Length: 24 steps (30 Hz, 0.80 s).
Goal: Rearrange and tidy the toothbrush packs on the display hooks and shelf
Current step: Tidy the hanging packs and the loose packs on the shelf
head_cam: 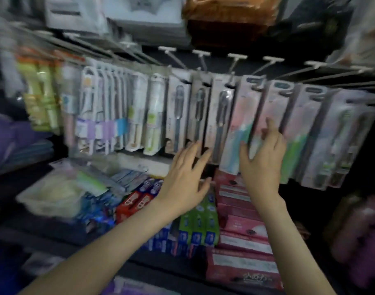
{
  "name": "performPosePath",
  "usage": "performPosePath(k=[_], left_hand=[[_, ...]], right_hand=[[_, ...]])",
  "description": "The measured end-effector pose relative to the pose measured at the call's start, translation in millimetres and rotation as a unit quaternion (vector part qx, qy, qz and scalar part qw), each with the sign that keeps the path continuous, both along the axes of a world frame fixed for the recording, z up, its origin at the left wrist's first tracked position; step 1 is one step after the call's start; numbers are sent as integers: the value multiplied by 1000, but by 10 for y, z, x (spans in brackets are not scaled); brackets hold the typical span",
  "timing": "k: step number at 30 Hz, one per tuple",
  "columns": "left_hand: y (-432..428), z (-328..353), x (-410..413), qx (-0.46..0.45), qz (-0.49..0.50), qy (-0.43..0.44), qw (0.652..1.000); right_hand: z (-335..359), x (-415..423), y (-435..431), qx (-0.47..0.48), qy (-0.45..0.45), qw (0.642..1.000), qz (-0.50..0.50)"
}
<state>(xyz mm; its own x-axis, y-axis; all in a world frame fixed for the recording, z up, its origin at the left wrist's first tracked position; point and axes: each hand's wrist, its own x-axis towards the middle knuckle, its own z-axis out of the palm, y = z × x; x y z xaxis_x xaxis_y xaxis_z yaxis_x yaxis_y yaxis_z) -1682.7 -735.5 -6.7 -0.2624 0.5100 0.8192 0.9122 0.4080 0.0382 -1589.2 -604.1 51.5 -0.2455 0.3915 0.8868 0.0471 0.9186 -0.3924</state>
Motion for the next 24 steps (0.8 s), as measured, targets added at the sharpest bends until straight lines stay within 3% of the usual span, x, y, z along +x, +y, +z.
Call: performPosePath(k=[5, 9, 11, 14, 20, 24], left_hand=[[-996, -469, -272, -24, 80, -52, 995], [-1798, -697, -497, -52, 143, -97, 984], [-2129, -774, -574, -67, 175, -117, 975], [-2502, -846, -698, -89, 220, -136, 962], [-2753, -893, -852, -100, 217, -162, 957], [-2640, -880, -920, -92, 181, -205, 957]], right_hand=[[-526, -666, -922, 10, -166, 966, 197], [-925, -1306, -1534, -46, -319, 902, 289], [-1042, -1581, -1731, -67, -385, 871, 296], [-1080, -1843, -1831, -90, -482, 840, 231], [-1065, -1953, -1766, -160, -486, 825, 241], [-1093, -1820, -1716, -131, -445, 861, 209]])
